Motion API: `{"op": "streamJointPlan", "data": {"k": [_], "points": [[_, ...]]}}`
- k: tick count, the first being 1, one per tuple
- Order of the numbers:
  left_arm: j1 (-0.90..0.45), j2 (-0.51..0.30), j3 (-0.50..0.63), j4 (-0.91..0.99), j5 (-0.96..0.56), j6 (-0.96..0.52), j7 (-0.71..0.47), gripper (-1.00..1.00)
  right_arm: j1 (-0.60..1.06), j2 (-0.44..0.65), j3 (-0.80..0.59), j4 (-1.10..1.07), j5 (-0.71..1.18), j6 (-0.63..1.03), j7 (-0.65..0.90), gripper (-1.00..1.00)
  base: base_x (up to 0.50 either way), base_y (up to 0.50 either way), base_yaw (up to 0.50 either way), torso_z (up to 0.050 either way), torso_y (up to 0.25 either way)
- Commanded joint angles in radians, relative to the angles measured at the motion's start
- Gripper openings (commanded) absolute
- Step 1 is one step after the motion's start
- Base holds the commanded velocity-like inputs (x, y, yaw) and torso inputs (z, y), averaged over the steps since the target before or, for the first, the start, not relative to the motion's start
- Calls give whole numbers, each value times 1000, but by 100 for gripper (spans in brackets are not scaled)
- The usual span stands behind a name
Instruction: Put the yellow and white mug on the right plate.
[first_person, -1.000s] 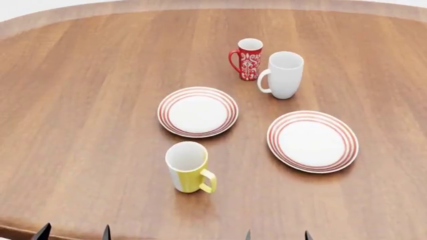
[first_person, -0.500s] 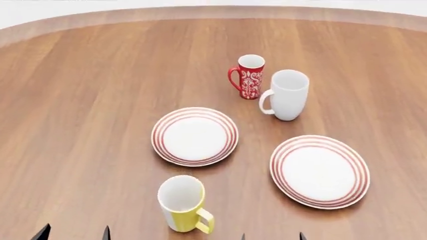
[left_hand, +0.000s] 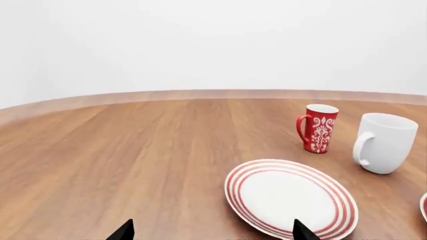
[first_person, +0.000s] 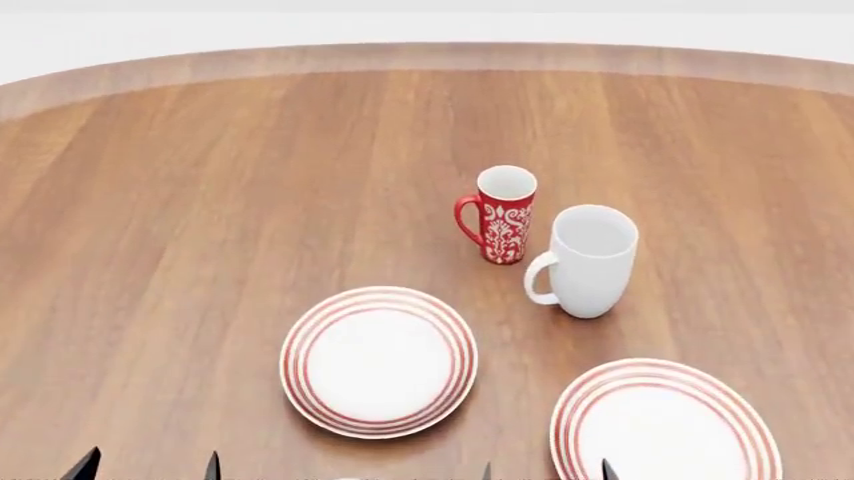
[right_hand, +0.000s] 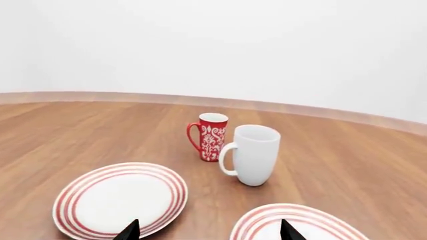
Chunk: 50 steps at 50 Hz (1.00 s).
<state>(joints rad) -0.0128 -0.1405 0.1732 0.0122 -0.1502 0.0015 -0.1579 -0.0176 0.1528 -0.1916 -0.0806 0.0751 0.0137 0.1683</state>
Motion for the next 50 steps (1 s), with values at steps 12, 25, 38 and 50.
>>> {"op": "streamJointPlan", "data": {"k": [12,25,38,50], "points": [[4,-14,15,-2,-14,8,-14,100,-5,38,0,-54,53,28,-17,100,0,0,0,0,0],[9,-23,21,0,-30,14,-14,100,-34,279,-40,-182,272,122,-380,100,0,0,0,0,0],[3,-29,32,-8,-36,17,-17,100,-18,385,-137,-68,298,44,-667,100,0,0,0,0,0],[-1,-35,37,-7,-41,16,-25,100,-70,453,-208,-145,286,38,-763,100,0,0,0,0,0]]}}
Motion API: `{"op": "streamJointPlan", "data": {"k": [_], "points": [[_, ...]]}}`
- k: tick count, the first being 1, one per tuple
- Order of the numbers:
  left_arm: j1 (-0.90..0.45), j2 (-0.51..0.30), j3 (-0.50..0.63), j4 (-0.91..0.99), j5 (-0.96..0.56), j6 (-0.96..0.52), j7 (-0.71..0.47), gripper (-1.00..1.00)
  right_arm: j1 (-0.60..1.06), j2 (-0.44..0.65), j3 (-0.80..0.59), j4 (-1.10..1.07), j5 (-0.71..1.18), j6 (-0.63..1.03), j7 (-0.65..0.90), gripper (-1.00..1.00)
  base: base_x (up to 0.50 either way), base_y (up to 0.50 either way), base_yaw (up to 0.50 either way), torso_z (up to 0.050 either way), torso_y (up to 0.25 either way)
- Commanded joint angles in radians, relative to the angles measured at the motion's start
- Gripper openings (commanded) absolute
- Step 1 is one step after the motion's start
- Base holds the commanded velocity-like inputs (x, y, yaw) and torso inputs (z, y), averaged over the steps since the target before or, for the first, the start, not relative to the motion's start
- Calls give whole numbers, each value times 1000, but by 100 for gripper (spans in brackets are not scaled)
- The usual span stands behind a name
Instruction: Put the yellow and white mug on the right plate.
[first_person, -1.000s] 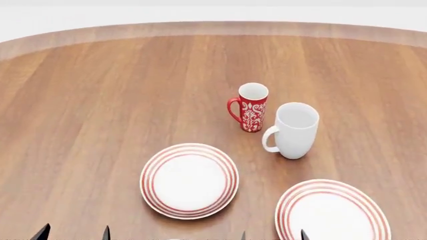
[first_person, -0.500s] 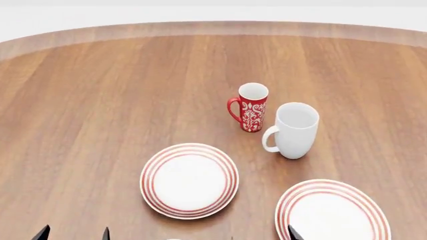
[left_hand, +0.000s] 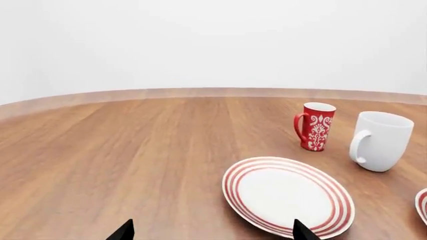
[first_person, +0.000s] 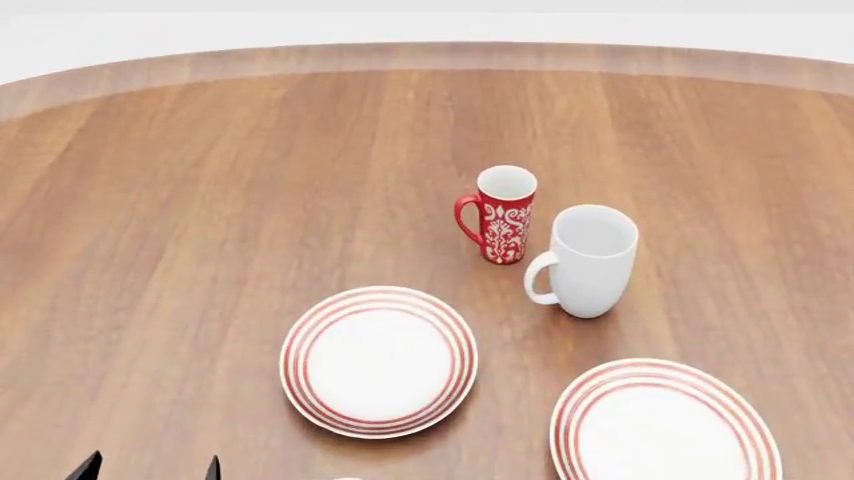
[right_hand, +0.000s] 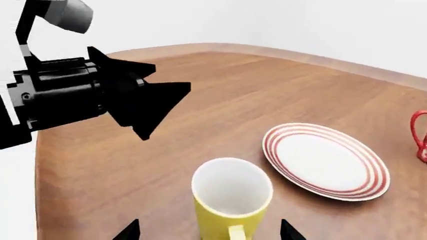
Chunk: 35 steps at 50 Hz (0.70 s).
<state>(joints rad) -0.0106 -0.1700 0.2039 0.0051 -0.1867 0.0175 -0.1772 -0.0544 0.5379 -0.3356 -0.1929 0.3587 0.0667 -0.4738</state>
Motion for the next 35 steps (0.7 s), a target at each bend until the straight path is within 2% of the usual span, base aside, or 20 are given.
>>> {"op": "streamJointPlan", "data": {"k": [1,24,35], "points": [[-3,-6,7,0,-6,-1,-6,100,-37,69,-66,-37,5,-12,-121,100,0,0,0,0,0],[-4,-16,25,9,-14,-4,-14,100,-46,68,-33,-10,30,-40,-101,100,0,0,0,0,0],[-6,-20,27,10,-27,-4,-17,100,0,37,20,57,46,-26,-35,100,0,0,0,0,0]]}}
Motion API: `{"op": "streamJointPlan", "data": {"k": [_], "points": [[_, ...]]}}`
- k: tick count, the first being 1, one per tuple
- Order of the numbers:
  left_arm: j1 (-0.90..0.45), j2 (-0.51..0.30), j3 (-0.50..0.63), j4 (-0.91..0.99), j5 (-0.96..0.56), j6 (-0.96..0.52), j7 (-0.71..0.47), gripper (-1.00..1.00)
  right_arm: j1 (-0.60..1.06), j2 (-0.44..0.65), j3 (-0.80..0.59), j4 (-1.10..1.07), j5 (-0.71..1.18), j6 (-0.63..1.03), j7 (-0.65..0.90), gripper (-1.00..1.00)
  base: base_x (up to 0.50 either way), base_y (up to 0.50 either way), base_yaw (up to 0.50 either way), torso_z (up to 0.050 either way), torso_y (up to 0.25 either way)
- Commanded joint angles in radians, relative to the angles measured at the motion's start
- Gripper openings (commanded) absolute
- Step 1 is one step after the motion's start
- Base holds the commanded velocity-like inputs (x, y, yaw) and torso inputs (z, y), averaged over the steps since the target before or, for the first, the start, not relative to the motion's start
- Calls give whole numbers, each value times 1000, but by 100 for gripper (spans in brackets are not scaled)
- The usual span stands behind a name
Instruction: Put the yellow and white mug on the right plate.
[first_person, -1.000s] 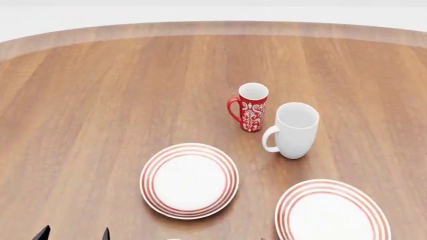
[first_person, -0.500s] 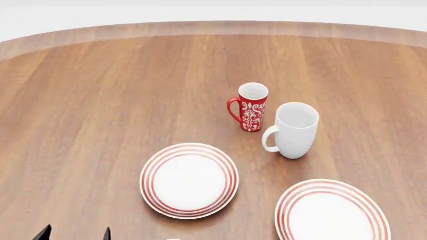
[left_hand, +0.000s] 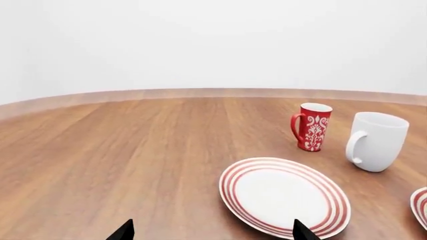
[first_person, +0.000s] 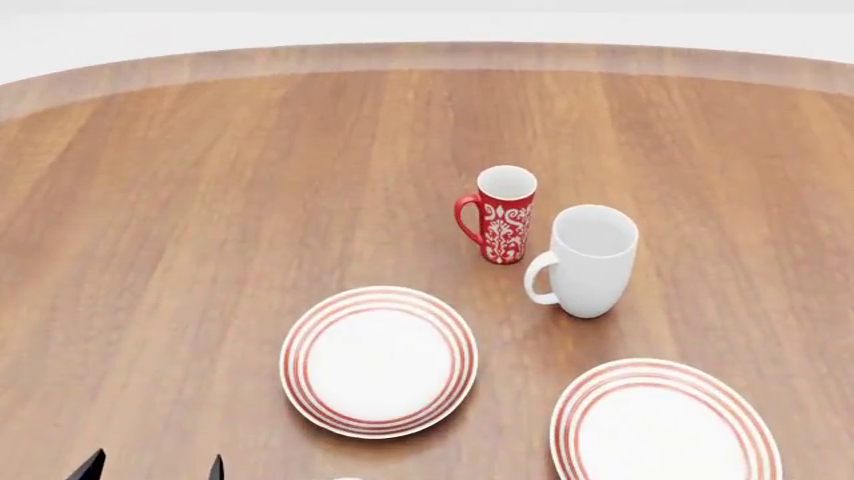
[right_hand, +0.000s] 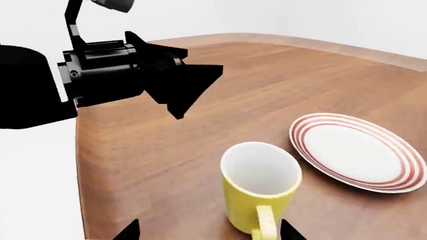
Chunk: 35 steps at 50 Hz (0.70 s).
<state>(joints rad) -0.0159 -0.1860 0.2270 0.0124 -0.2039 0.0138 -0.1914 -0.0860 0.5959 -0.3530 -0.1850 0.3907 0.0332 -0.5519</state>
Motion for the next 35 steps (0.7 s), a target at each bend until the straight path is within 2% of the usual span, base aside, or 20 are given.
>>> {"op": "streamJointPlan", "data": {"k": [1,21,35], "points": [[0,-4,3,2,-12,0,-3,100,37,-27,36,63,1,2,51,100,0,0,0,0,0],[-11,-9,9,-15,-29,3,-7,100,78,-52,10,120,0,24,41,100,0,0,0,0,0],[-12,-16,11,-14,-36,7,-15,100,170,-89,-28,216,-22,30,1,100,0,0,0,0,0]]}}
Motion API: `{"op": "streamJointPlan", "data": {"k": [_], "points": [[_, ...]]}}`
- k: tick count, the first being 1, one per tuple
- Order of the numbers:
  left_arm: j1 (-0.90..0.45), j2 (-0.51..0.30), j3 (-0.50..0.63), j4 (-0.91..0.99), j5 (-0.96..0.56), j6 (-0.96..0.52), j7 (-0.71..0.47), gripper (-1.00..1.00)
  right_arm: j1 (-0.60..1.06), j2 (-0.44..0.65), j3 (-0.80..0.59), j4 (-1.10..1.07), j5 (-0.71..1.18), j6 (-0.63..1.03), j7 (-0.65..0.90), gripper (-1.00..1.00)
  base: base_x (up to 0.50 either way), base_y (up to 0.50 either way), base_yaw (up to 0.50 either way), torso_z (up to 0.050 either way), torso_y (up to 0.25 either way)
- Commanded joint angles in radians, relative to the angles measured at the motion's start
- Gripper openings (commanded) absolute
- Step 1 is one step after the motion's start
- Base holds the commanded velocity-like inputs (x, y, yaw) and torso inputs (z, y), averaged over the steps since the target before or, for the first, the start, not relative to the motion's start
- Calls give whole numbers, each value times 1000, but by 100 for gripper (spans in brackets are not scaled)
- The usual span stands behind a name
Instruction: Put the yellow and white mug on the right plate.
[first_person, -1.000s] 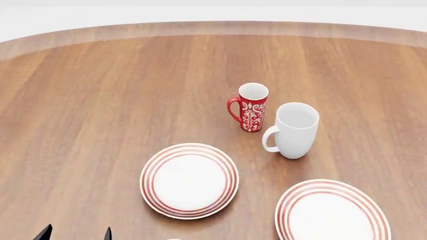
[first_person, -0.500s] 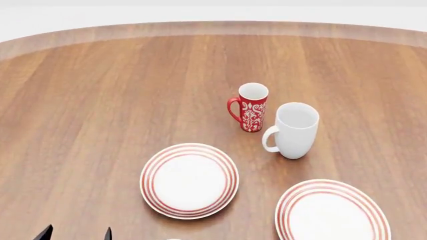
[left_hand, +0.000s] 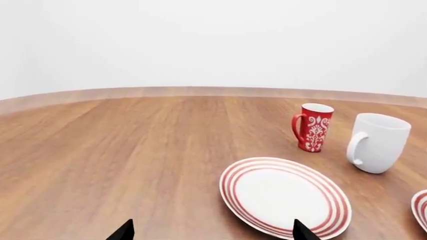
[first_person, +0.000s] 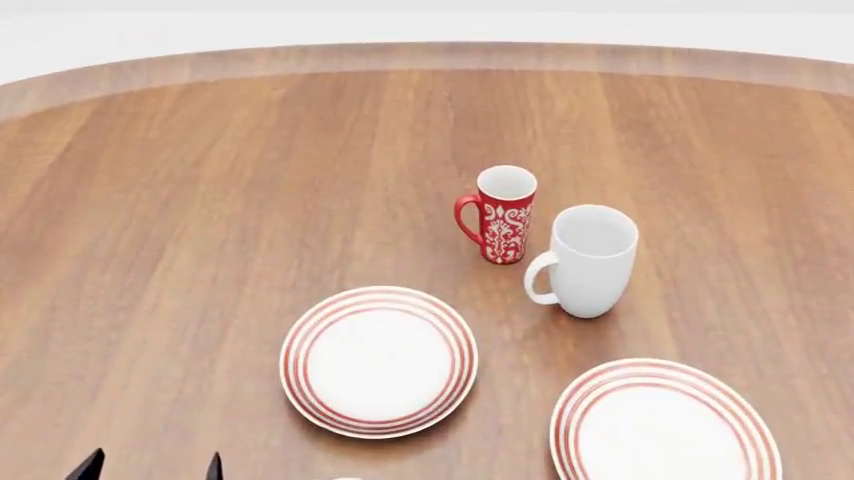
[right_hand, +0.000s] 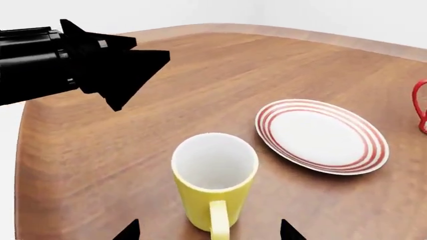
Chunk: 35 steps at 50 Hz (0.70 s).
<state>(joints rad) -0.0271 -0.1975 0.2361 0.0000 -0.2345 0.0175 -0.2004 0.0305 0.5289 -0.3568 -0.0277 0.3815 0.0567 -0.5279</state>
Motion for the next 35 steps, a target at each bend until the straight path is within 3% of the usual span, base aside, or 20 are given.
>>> {"op": "streamJointPlan", "data": {"k": [1,35], "points": [[-1,-5,2,-2,-6,4,-6,100,61,-24,-28,68,-15,8,-26,100,0,0,0,0,0],[2,-15,10,-17,-25,24,-15,100,182,-114,-74,351,-58,-56,-78,100,0,0,0,0,0]]}}
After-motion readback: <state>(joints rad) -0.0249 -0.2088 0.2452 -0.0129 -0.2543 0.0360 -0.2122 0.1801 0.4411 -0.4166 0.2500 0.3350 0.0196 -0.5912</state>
